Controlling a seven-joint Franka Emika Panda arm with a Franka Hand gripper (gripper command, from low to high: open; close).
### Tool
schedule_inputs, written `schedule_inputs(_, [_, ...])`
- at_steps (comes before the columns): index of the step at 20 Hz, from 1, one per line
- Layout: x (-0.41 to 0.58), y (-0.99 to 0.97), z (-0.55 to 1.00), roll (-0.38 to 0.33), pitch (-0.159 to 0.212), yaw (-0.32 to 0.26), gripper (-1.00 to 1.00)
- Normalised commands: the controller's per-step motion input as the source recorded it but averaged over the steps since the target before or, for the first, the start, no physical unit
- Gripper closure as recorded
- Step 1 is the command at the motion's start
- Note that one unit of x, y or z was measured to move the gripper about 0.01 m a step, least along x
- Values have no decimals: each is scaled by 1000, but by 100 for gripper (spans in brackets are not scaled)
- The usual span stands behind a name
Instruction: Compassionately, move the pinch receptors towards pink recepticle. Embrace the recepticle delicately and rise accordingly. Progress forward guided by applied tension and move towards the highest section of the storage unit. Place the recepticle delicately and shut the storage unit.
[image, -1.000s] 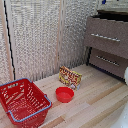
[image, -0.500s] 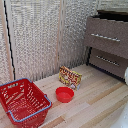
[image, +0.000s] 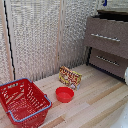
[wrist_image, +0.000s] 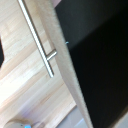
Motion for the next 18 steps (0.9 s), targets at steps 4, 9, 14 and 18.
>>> schedule_inputs(4, [-4, 471, -456, -363, 10, 22, -100])
schedule_inputs(9, [-16, 319, -255, -375, 21, 25, -100])
schedule_inputs(14, [-29, 222, -177, -375, 30, 41, -100])
schedule_inputs(18, [-46, 180, -142, -375, 35, 49, -100])
